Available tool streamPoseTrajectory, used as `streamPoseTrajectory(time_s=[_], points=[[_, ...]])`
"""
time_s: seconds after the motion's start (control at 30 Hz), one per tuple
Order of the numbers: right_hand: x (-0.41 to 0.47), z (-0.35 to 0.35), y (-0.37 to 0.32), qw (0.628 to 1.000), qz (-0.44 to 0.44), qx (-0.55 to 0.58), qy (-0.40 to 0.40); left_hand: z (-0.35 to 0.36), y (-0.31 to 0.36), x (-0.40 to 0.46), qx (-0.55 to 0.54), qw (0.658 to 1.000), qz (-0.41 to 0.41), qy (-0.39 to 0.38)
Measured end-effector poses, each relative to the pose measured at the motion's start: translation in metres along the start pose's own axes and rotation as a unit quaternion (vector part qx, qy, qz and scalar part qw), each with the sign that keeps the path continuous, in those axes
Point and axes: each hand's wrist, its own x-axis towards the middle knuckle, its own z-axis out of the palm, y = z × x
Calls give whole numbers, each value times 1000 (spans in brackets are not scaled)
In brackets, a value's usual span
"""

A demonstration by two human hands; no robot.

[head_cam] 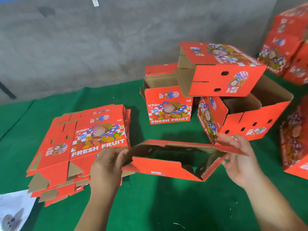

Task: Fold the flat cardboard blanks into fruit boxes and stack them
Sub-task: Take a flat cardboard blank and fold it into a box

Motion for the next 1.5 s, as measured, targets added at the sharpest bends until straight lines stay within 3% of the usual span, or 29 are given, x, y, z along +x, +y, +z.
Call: streamPoseTrajectory(time_s=[0.17, 0.3, 0.43, 0.6, 0.67, 0.77, 0.8, 0.87, 0.93, 1.0, 1.07, 1.1, 1.2, 1.27, 1.37, 1.5], points=[[-13, 13, 9, 998, 35, 43, -9, 7, 7, 10, -134, 983, -126, 23], [-9, 20, -17, 998, 50, 11, -21, 13, 23, 13, -266, 945, -189, 28], [3, 35, -54, 991, 58, -76, -96, 24, 45, 13, -351, 890, -286, 52], [19, 43, -79, 981, -3, -127, -144, 33, 65, 17, -438, 798, -380, 163], [16, 35, -72, 983, -39, -134, -119, 35, 67, 12, -480, 752, -411, 190], [0, 25, -38, 959, -167, -225, -32, 44, 80, 3, -502, 730, -383, 260], [-9, 25, -23, 945, -196, -260, -35, 48, 89, 1, -504, 730, -371, 275], [-29, 29, 10, 909, -222, -334, -119, 59, 108, -8, -495, 754, -353, 250], [-48, 37, 38, 857, -222, -393, -250, 74, 129, -22, -498, 788, -328, 153], [-56, 45, 57, 805, -243, -449, -303, 86, 143, -40, -444, 849, -283, 41], [-55, 51, 64, 784, -285, -488, -258, 90, 143, -51, -379, 900, -216, -18], [-53, 52, 64, 780, -291, -505, -229, 87, 138, -53, -377, 907, -185, -30], [-43, 50, 54, 762, -281, -554, -182, 75, 120, -52, -422, 892, -137, -91], [-41, 45, 42, 775, -275, -551, -146, 68, 111, -54, -436, 880, -140, -126], [-34, 33, 24, 798, -251, -539, -94, 62, 93, -55, -419, 885, -167, -114], [-17, 19, 2, 922, -123, -363, -54, 56, 57, -36, -401, 884, -236, -56]])
